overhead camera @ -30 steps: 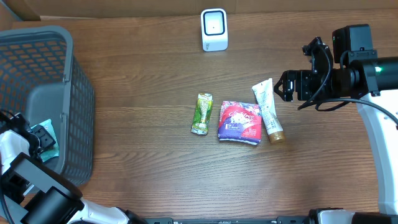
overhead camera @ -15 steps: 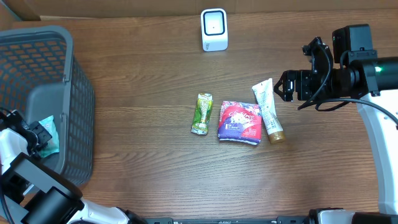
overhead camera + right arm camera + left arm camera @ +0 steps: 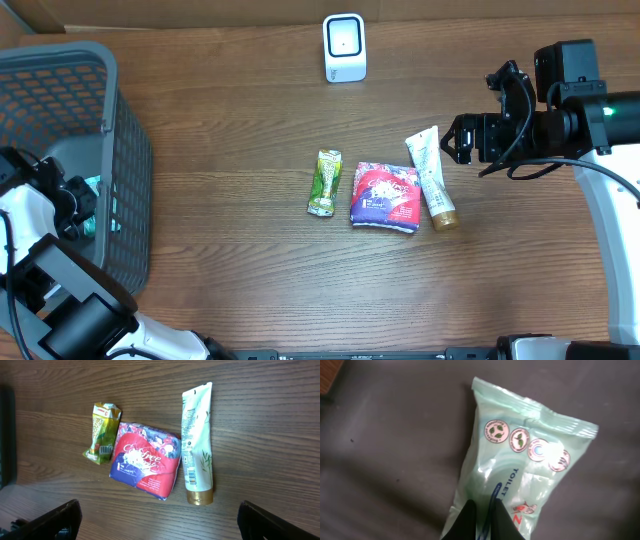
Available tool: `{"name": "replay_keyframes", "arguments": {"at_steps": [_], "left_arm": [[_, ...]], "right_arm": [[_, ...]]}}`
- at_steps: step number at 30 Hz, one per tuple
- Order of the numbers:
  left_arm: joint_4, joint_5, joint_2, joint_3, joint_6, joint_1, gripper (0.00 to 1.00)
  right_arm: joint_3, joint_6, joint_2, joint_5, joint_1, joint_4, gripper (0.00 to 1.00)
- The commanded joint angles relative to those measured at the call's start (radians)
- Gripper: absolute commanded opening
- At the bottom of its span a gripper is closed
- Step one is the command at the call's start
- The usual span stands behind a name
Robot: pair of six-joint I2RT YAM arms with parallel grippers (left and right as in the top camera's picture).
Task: Scan the item barcode
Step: 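Grasp the mint-green wipes packet in the basket with the left gripper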
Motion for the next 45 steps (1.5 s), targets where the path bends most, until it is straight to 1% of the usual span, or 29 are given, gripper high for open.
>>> {"name": "replay_keyframes", "arguments": {"at_steps": [1, 4, 7, 8, 9, 11, 12, 14, 21, 25, 27, 31, 38, 40, 42, 44, 45], "left_arm": [[-0.040, 0.018, 0.003, 0.088, 0.008, -0.003, 0.04], [-0.081, 0.018, 0.000, 0.147, 0.007, -0.003, 0.04], [-0.087, 0.018, 0.000, 0.163, 0.008, -0.003, 0.04], [-0.086, 0.018, 0.001, 0.160, 0.008, -0.003, 0.15], [-0.076, 0.019, 0.002, 0.151, 0.008, -0.003, 0.41], [-0.052, 0.019, 0.005, 0.125, 0.008, -0.004, 0.82], [-0.042, 0.019, 0.007, 0.110, 0.008, -0.004, 0.91], [-0.011, 0.019, 0.014, 0.068, 0.009, -0.004, 1.00], [0.066, 0.022, 0.035, -0.029, 0.010, -0.005, 1.00], [0.074, 0.069, 0.060, -0.035, 0.069, -0.005, 0.99], [0.074, 0.071, 0.068, -0.035, 0.072, -0.005, 0.97], [0.074, 0.071, 0.081, -0.036, 0.072, -0.006, 0.97], [0.074, 0.072, 0.114, -0.038, 0.076, -0.013, 0.93], [0.073, 0.071, 0.134, -0.038, 0.076, -0.017, 0.87], [0.066, 0.071, 0.151, -0.038, 0.076, -0.020, 0.74], [0.061, 0.071, 0.162, -0.038, 0.076, -0.022, 0.46], [0.059, 0.071, 0.164, -0.038, 0.076, -0.023, 0.33]], "right_arm": [[0.022, -0.004, -0.008, -0.006, 0.005, 0.002, 1.00], [0.022, -0.004, -0.008, -0.005, 0.005, 0.003, 1.00], [0.022, -0.004, -0.008, -0.005, 0.005, 0.003, 1.00], [0.022, -0.004, -0.008, -0.005, 0.005, 0.003, 1.00], [0.022, -0.004, -0.008, -0.005, 0.005, 0.003, 1.00], [0.022, -0.004, -0.008, -0.005, 0.005, 0.003, 1.00], [0.022, -0.004, -0.008, -0.005, 0.005, 0.003, 1.00], [0.022, -0.004, -0.008, -0.005, 0.005, 0.004, 1.00], [0.022, -0.005, -0.008, -0.005, 0.005, 0.003, 1.00], [0.022, -0.004, -0.008, -0.005, 0.005, 0.007, 1.00], [0.022, -0.004, -0.008, -0.005, 0.005, 0.006, 1.00], [0.022, -0.004, -0.008, -0.005, 0.005, 0.007, 1.00], [0.022, -0.004, -0.008, -0.005, 0.005, 0.007, 1.00], [0.022, -0.004, -0.008, -0.005, 0.005, 0.007, 1.00], [0.022, -0.004, -0.008, -0.005, 0.005, 0.006, 1.00], [0.022, -0.004, -0.008, -0.005, 0.005, 0.006, 1.00], [0.022, -0.004, -0.008, -0.005, 0.005, 0.006, 1.00]]}}
